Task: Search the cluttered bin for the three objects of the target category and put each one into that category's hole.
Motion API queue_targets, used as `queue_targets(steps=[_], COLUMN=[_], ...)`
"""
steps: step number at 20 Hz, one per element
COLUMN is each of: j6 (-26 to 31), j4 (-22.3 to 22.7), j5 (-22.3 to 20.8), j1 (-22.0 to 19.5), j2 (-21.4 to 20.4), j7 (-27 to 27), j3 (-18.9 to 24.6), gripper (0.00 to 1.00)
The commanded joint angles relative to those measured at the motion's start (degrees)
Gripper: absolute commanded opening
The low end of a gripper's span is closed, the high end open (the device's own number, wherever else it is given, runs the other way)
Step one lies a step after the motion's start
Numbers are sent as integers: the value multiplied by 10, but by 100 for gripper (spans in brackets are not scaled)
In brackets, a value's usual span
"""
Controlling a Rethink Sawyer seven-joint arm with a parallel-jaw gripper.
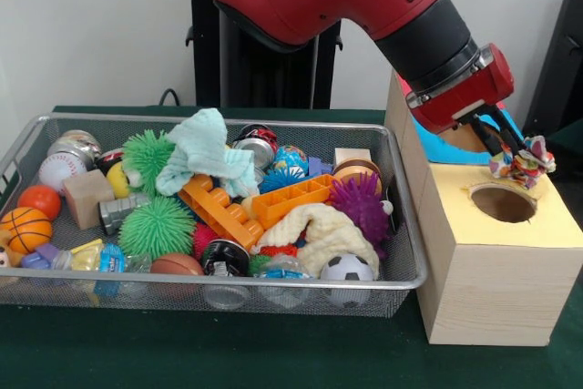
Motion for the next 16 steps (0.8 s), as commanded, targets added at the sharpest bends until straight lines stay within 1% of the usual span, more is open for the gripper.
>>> queue_targets(steps=[1, 3, 7, 11, 13, 16], j6=[-54, -60, -63, -86, -92, -101], j4=[-42, -47, -51, -58, -58, -60], j5=[-27, -37, -44, -65, -69, -74], j1=[-13, -15, -18, -16, -18, -20], j2=[25, 25, 28, 21, 17, 21], j7=[117, 113, 117, 116, 120, 125], j3=[-9, -10, -9, -13, -13, -8], gripper=[0, 0, 0, 0, 0, 0])
